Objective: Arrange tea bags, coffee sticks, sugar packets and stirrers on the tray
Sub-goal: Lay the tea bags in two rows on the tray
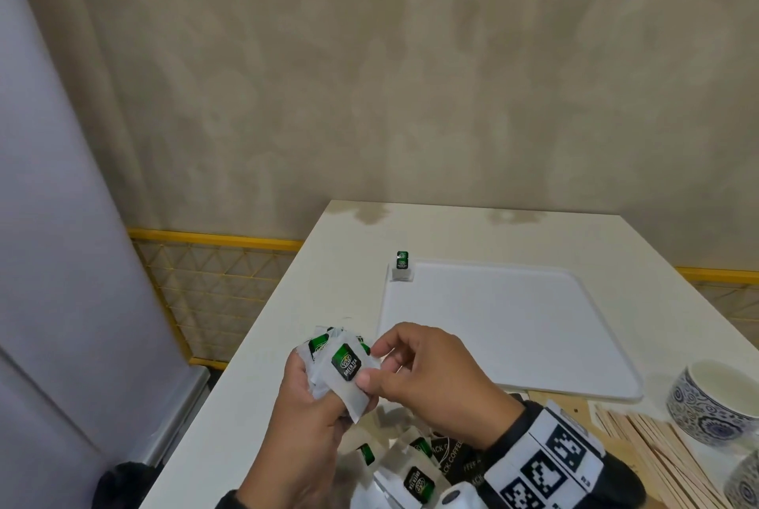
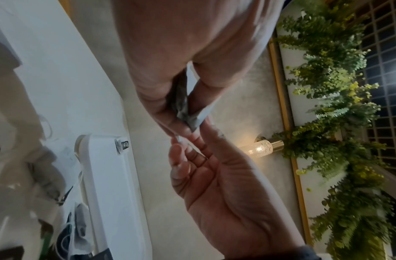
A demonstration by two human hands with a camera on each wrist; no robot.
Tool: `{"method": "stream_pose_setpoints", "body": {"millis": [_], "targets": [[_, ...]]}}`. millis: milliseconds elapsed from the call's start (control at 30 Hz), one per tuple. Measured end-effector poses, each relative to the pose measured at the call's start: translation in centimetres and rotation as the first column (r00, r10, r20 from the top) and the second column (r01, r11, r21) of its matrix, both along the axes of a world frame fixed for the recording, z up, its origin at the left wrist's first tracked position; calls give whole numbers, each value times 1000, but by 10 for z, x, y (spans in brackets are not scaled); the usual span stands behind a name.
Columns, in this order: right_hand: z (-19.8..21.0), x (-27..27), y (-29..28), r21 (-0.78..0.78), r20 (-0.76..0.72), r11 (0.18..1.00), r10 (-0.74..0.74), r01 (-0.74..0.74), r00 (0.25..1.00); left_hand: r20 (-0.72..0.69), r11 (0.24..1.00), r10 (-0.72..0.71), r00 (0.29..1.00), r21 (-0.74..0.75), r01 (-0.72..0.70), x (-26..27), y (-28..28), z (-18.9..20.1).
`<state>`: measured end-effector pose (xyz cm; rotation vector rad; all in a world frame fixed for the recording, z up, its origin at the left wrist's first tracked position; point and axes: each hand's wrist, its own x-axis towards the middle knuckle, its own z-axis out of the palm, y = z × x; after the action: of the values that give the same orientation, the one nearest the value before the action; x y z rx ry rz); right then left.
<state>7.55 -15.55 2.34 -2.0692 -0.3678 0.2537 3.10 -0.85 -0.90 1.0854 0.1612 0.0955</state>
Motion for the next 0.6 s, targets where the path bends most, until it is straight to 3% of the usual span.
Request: {"method": "stream_pose_setpoints", "body": {"millis": [233,400,600], "targets": [[3,-1,-2,198,-149,980,54,-24,987,-19,997,31,999,76,-29,8,-6,-2],[5,6,-10,216,-158,975,-22,56,987,7,985,-30,1000,-170,31,6,-6,8],[4,11,-13,323,-249,941,-21,103,968,25,1000,-17,1000,8,17,12,-8,10]]}}
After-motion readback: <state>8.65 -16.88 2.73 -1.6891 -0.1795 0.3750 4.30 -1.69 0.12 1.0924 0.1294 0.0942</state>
